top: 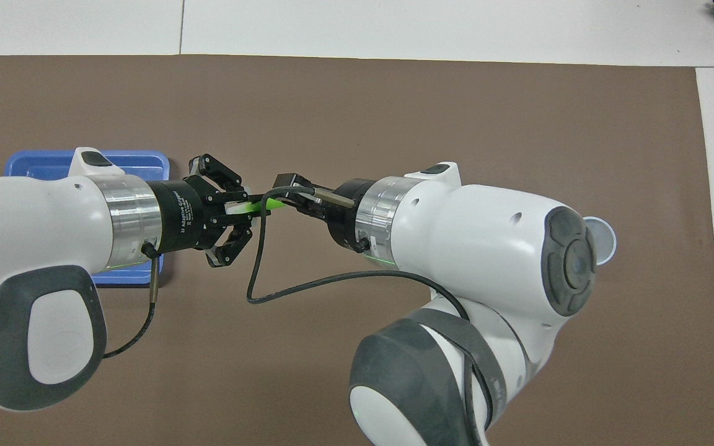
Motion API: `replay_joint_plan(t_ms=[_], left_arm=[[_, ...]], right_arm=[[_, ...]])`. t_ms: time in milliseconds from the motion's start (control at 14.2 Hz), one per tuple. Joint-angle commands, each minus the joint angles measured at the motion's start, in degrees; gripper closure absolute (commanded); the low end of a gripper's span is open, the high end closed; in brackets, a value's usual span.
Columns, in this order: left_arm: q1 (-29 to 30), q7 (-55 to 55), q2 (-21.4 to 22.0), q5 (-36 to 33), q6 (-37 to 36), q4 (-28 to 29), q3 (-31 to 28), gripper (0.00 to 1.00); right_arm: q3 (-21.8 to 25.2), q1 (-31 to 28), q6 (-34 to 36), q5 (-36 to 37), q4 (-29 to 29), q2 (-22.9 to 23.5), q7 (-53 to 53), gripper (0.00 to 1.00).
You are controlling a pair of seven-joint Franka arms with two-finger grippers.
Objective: Transfer and insert pens with both arms
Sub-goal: 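Grasp the green pen's free end with the right gripper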
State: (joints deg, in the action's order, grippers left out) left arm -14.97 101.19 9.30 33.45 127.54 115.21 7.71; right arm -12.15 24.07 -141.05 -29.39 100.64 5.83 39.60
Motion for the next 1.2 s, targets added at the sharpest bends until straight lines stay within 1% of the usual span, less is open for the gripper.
replay_joint_plan(t_ms=[0,70,211,352,492,914,984,1055,1125], left_arm=[[-1.3,0.8,2.3,1.2,1.4,2.6,-0.9,1.0],[-1.3,0.8,2.6,1.2,1.3,2.6,-0.9,1.0],[-1.3,0.8,2.6,1.2,1.2,2.6,-0.9,1.0],[-1.3,0.8,2.6,1.2,1.2,2.6,-0.9,1.0],[-1.3,1.1,2.7,1.2,1.3,2.6,-0.9,1.0],[-1.3,1.4,2.9,1.2,1.3,2.6,-0.9,1.0],[-1.3,0.9,2.9,1.1,1.2,2.6,-0.9,0.96],[-1.3,0.9,2.9,1.1,1.3,2.6,-0.9,0.32],[-1.3,0.9,3.0,1.1,1.3,2.6,-0.9,0.0]], right_arm=[[-0.3,-0.5,0.4,0.1,0.3,-0.5,-0.6,0.4],[-0.3,-0.6,0.2,0.1,0.3,-0.5,-0.8,0.43],[-0.3,-0.7,-0.1,0.1,0.3,-0.4,-2.1,0.63],[-0.3,-0.8,-0.1,0.1,0.4,-0.4,-3.1,0.77],[-0.4,-1.2,-0.1,0.1,0.5,-0.5,-3.1,1.0],[-0.6,-2.0,-0.1,-0.1,0.4,-0.4,-2.9,1.0],[-0.5,-2.0,-0.1,-0.1,0.4,-0.4,-2.9,1.0],[-0.5,-2.1,-0.1,-0.1,0.3,-0.4,-2.9,1.0],[-0.5,-2.1,-0.1,-0.1,0.3,-0.4,-2.9,1.0]])
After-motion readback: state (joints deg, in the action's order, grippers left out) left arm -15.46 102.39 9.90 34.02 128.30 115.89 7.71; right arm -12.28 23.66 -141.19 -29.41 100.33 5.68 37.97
